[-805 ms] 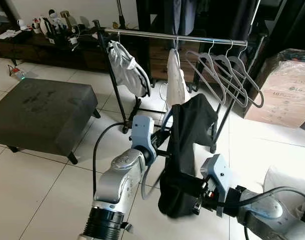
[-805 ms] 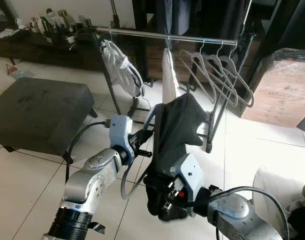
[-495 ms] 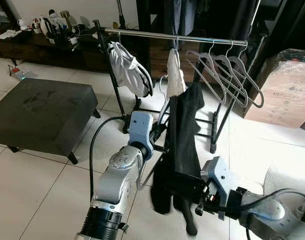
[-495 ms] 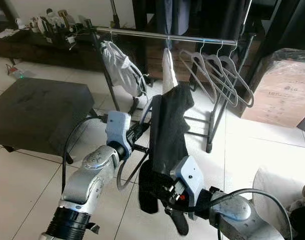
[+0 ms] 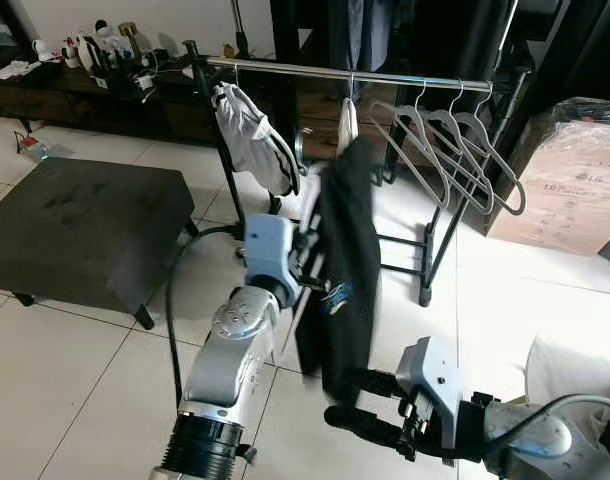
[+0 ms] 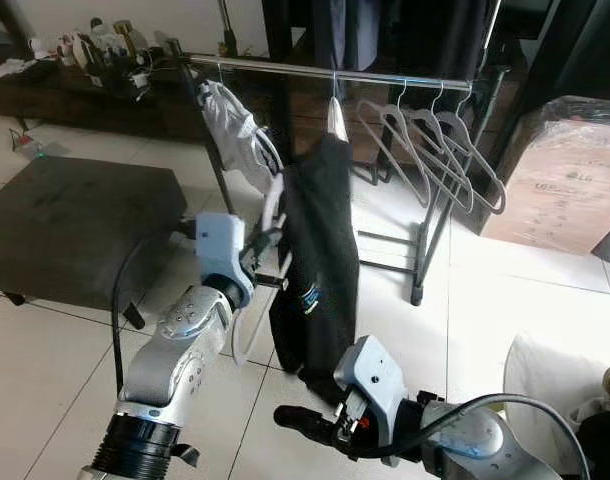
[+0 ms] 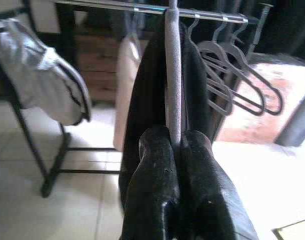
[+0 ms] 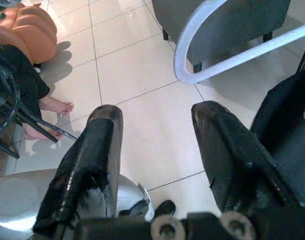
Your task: Hang hanger
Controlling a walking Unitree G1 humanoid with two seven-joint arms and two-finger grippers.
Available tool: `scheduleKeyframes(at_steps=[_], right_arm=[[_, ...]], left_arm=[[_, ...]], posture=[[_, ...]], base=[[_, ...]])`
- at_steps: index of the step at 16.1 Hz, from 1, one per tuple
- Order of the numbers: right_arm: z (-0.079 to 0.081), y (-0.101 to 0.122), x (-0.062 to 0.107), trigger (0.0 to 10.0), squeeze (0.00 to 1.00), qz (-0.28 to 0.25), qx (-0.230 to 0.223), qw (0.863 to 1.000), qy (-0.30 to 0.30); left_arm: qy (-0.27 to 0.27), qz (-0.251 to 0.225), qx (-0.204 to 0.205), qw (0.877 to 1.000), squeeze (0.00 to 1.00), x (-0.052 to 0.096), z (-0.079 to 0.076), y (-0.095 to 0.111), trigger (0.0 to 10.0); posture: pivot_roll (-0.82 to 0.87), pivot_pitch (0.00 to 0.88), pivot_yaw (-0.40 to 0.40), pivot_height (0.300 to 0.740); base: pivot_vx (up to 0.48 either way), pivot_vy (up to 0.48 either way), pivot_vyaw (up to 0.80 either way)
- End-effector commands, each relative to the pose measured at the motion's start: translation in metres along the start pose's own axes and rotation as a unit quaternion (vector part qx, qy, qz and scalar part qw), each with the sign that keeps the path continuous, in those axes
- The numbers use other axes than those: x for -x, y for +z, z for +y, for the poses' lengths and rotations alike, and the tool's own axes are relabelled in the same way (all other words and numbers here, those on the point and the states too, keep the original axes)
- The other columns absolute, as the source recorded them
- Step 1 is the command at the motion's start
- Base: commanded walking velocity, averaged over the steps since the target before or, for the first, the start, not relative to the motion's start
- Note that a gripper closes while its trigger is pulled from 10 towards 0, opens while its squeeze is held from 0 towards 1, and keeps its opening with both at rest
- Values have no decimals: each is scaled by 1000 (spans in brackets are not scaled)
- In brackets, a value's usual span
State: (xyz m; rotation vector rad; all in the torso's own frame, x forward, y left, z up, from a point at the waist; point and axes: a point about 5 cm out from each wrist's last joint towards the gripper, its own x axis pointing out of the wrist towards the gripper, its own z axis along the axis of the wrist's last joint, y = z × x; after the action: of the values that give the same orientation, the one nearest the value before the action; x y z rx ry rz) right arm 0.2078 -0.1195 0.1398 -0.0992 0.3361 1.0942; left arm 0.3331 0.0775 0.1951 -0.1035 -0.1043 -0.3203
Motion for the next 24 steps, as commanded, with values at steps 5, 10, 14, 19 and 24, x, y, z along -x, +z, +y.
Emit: scheduleKeyframes(at_steps=[5, 10, 14, 19, 24], right_arm=[[-23, 12, 1, 10000, 1000, -46, 19, 995, -86], [-75, 23, 34, 10000, 0, -14, 85, 978, -192], [-86, 33, 72, 10000, 0, 55, 156, 982, -96], [-82, 37, 94, 10000, 1000, 120, 180, 976, 16], [-72, 31, 94, 10000, 1000, 148, 166, 968, 115]], left_arm=[[-85, -39, -48, 994, 0, 5, -9, 8, 10000], [-204, 17, -87, 975, 0, 34, 25, -12, 10000], [-323, 67, -105, 938, 0, 68, 57, -34, 10000], [-430, 89, -131, 889, 0, 90, 60, -49, 10000], [-498, 104, -178, 843, 0, 93, 55, -62, 10000]], posture=[[-83, 169, 26, 740], [-93, 168, 27, 740], [-114, 167, 23, 740], [-138, 149, 22, 740], [-153, 141, 31, 740]], base=[[0, 0, 0], [0, 0, 0], [0, 0, 0], [0, 0, 0], [0, 0, 0]])
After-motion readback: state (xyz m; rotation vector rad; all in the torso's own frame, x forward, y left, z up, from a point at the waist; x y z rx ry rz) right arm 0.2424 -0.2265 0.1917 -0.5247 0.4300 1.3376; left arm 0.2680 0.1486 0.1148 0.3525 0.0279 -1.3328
